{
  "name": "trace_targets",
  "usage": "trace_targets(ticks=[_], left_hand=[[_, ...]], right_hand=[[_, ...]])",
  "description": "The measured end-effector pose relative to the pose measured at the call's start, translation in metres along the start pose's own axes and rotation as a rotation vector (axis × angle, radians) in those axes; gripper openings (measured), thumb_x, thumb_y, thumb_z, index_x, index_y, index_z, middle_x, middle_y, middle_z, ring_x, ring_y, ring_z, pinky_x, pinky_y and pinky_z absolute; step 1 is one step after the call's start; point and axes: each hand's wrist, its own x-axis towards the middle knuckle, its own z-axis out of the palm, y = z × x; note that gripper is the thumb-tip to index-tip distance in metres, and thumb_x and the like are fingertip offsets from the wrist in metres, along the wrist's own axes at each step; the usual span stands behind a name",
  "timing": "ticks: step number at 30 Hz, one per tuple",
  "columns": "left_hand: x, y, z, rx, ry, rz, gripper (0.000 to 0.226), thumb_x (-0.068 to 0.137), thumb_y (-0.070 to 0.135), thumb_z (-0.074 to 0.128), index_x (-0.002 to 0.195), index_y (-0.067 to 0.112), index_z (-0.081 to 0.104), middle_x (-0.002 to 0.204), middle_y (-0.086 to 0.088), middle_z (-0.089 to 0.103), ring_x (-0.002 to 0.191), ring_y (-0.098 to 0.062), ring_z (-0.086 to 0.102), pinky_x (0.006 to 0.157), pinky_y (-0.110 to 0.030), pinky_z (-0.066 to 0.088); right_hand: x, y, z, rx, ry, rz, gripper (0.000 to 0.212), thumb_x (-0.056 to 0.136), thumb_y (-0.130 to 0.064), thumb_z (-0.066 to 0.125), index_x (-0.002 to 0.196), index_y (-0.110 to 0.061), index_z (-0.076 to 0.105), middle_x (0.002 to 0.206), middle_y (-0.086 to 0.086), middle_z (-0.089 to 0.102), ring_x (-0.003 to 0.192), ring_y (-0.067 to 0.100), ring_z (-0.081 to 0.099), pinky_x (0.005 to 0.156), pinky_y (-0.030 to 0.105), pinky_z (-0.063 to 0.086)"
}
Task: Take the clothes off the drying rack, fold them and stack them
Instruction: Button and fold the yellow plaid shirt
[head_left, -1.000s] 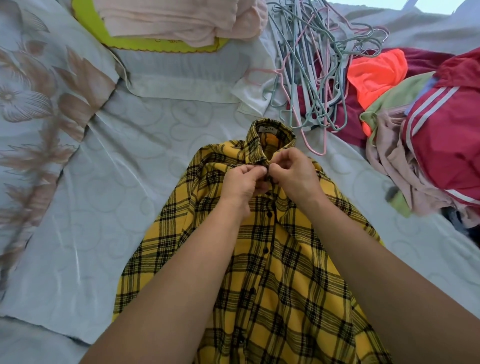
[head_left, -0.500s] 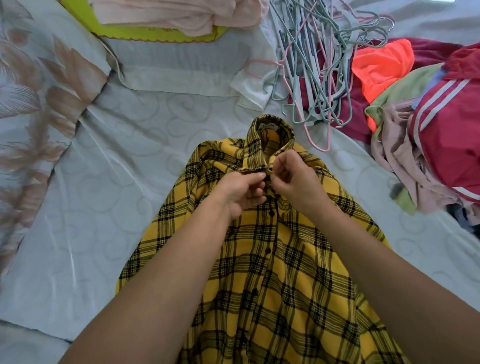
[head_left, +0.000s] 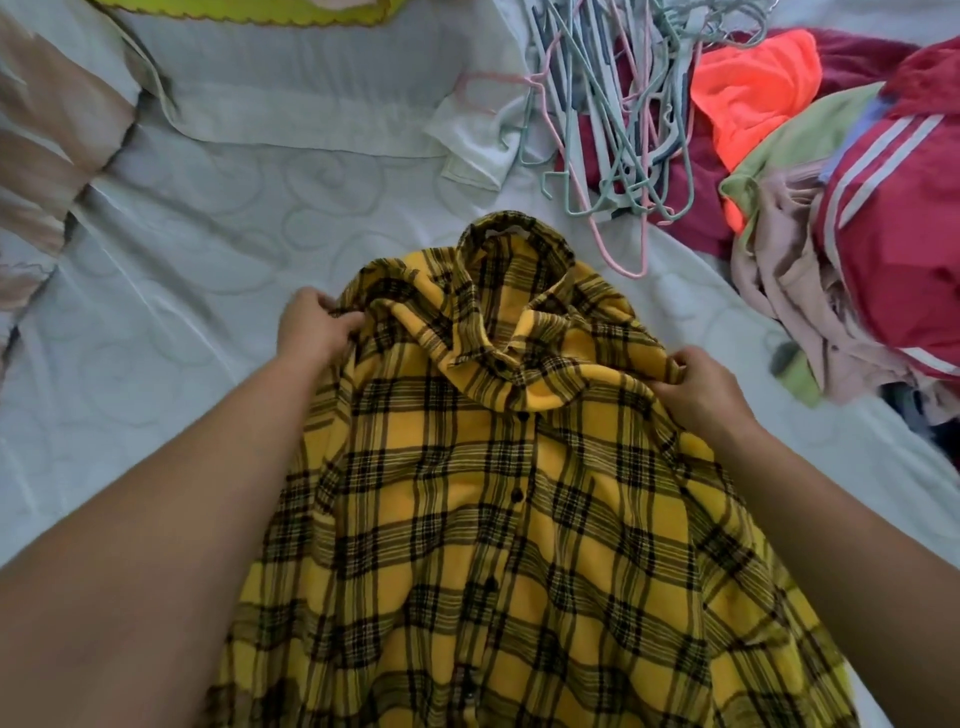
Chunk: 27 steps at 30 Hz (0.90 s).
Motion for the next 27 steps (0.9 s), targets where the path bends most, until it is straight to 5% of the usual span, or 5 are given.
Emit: trace_targets(ticks=[4, 12, 19, 24, 27], left_hand=[[0.001, 0.0, -0.031, -0.393, -0.012, -0.047, 0.023, 0.093, 0.005, 0.047, 0.074, 0.014, 0.056, 0.073, -0.009, 0.057, 0.065, -0.02, 0.054, 0.054, -0.022, 0.048], [-0.031, -0.029, -0.138, -0.595, -0.137, -0.108, 0.024, 0.094, 0.003, 0.039, 0.086, 0.014, 0.059, 0.087, -0.014, 0.058, 0.07, -0.018, 0.056, 0.058, -0.022, 0.053], [-0.118, -0.017, -0.199, -0.095, -0.317, 0.169, 0.018, 0.075, 0.01, 0.074, 0.083, -0.001, 0.062, 0.078, -0.013, 0.063, 0.072, -0.022, 0.058, 0.06, -0.028, 0.045], [-0.181, -0.012, -0.244, -0.023, -0.37, 0.134, 0.033, 0.077, 0.039, 0.069, 0.071, 0.007, 0.072, 0.069, -0.005, 0.068, 0.066, -0.017, 0.062, 0.054, -0.024, 0.043], [-0.227, -0.023, -0.264, 0.017, -0.365, 0.232, 0.029, 0.08, 0.034, 0.068, 0.059, 0.015, 0.069, 0.057, 0.004, 0.063, 0.059, -0.011, 0.058, 0.052, -0.019, 0.039]], right_hand=[[-0.015, -0.001, -0.023, 0.264, -0.004, -0.082, 0.006, 0.085, -0.008, 0.063, 0.081, -0.011, 0.059, 0.067, 0.003, 0.055, 0.067, 0.022, 0.051, 0.055, 0.028, 0.038], [-0.094, -0.012, -0.103, 0.417, -0.211, -0.176, 0.026, 0.074, -0.043, 0.069, 0.079, -0.018, 0.07, 0.079, 0.006, 0.068, 0.076, 0.022, 0.064, 0.072, 0.032, 0.049], [-0.152, -0.015, -0.159, 0.55, -0.229, -0.201, 0.019, 0.088, -0.012, 0.058, 0.094, 0.006, 0.061, 0.085, 0.014, 0.06, 0.084, 0.023, 0.056, 0.075, 0.028, 0.044], [-0.202, -0.03, -0.181, 0.624, -0.231, -0.291, 0.086, 0.026, -0.066, 0.083, 0.085, -0.008, 0.061, 0.069, 0.0, 0.064, 0.067, 0.011, 0.061, 0.061, 0.021, 0.05], [-0.239, -0.027, -0.189, 0.6, -0.204, -0.382, 0.075, 0.043, -0.06, 0.083, 0.089, -0.002, 0.065, 0.077, 0.006, 0.067, 0.071, 0.016, 0.064, 0.063, 0.02, 0.051]])
